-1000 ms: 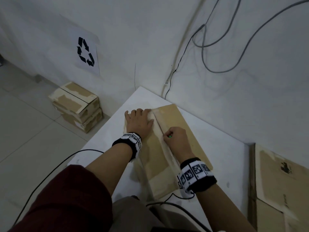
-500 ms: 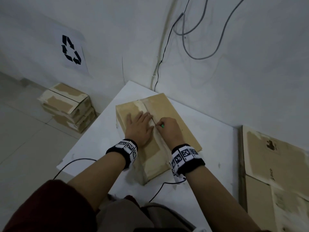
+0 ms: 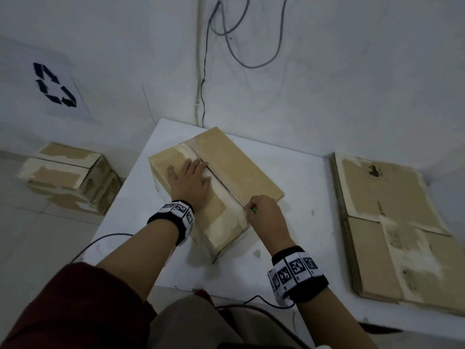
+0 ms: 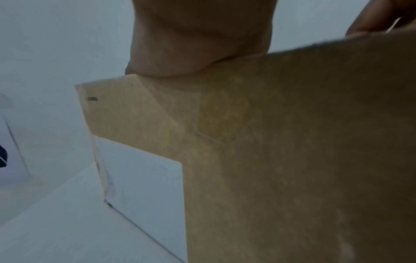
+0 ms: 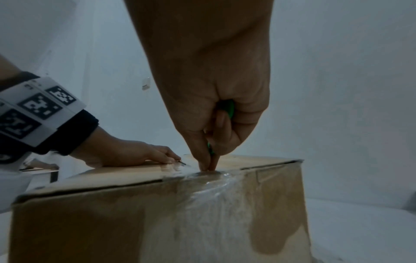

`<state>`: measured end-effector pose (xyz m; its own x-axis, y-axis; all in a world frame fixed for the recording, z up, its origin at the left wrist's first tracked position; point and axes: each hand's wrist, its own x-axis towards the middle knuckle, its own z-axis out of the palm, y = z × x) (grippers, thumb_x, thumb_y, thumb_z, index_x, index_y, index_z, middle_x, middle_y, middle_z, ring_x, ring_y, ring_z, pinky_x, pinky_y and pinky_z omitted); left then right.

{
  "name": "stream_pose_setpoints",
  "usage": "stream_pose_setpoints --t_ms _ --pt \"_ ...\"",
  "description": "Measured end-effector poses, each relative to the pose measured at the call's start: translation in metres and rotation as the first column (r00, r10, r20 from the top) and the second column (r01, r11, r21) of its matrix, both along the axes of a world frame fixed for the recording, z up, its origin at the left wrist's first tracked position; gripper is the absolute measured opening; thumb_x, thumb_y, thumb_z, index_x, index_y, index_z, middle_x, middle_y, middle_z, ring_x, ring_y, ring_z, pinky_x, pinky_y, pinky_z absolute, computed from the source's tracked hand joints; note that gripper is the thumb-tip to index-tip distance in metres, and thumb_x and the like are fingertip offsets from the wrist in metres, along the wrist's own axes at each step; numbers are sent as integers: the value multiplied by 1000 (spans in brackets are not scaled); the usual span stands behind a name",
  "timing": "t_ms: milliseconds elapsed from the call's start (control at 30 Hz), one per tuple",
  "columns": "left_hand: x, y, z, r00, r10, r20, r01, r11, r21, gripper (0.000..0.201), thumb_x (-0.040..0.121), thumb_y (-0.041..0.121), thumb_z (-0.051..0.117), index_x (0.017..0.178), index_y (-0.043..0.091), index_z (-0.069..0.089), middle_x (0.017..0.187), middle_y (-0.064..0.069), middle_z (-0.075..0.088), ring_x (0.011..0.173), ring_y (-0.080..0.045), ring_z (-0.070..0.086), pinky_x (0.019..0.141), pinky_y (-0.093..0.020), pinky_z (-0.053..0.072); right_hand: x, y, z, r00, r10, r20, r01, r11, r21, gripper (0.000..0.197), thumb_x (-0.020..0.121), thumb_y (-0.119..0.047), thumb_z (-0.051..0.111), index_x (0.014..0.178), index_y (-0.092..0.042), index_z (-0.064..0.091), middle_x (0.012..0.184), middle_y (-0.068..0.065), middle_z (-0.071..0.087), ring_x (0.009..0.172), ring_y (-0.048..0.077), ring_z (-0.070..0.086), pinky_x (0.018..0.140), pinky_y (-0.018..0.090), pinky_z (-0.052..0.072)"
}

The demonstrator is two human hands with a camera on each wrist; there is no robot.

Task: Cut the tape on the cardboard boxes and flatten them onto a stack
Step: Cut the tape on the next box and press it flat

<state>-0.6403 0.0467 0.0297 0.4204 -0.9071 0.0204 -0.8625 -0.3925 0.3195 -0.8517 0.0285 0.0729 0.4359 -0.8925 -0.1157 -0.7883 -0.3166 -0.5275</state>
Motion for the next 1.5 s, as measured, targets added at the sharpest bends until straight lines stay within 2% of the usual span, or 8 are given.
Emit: stream_pose_setpoints --t_ms 233,333,433,500,867,1167,1233,1500 --pt "-1 1 2 1000 -25 9 25 1000 9 49 100 39 29 148 27 29 158 5 22 147 -20 13 112 -62 1 -18 16 1 990 -138 0 138 990 9 12 89 -6 60 82 -11 68 84 3 69 79 17 64 76 40 57" --pt "-1 4 3 980 -196 37 200 959 -203 39 98 30 38 135 23 46 144 1 44 137 -22 35 111 -54 12 -20 22 -1 987 -163 -13 162 985 -53 9 91 -14 63 87 -17 69 91 -2 69 85 15 64 76 36 55" --pt "-18 11 4 752 -656 61 642 708 -293 34 94 42 42 116 23 60 120 3 59 111 -20 55 97 -38 30 -23 28 -1 981 -191 -29 187 976 -112 7 92 -23 64 90 -24 71 95 -10 69 89 11 62 73 32 53" --pt "-33 13 5 637 -770 40 762 621 -184 51 90 61 45 121 23 58 125 5 55 114 -16 49 96 -33 33 -24 28 2 978 -205 -45 199 972 -122 8 91 -27 64 90 -28 71 95 -13 68 88 10 62 70 29 50" --pt "-46 0 15 543 -837 61 838 536 -100 62 79 69 58 111 16 55 107 1 50 93 -16 45 77 -28 31 -33 10 7 978 -206 -36 203 977 -71 9 84 -26 69 77 -32 69 78 -19 63 75 4 56 56 20 38" --pt "-48 9 13 598 -801 -27 798 598 -70 66 81 66 58 124 15 52 120 0 52 106 -18 47 90 -34 41 -42 -10 13 990 -130 -45 133 989 61 10 78 -22 74 71 -29 72 82 -14 66 83 7 62 67 26 48" --pt "-45 10 12 587 -809 -10 807 586 -69 69 82 67 55 128 16 52 122 0 52 108 -18 47 91 -33 40 -49 -14 17 987 -161 25 158 983 91 8 76 -24 77 71 -25 71 78 -12 67 81 7 63 73 32 52" --pt "-52 0 37 558 -829 43 821 559 119 71 73 71 63 121 19 54 119 2 50 111 -18 44 89 -33 34 -48 -12 15 897 -288 336 286 957 55 6 87 -19 71 83 -19 66 83 -15 68 77 2 61 63 9 40"
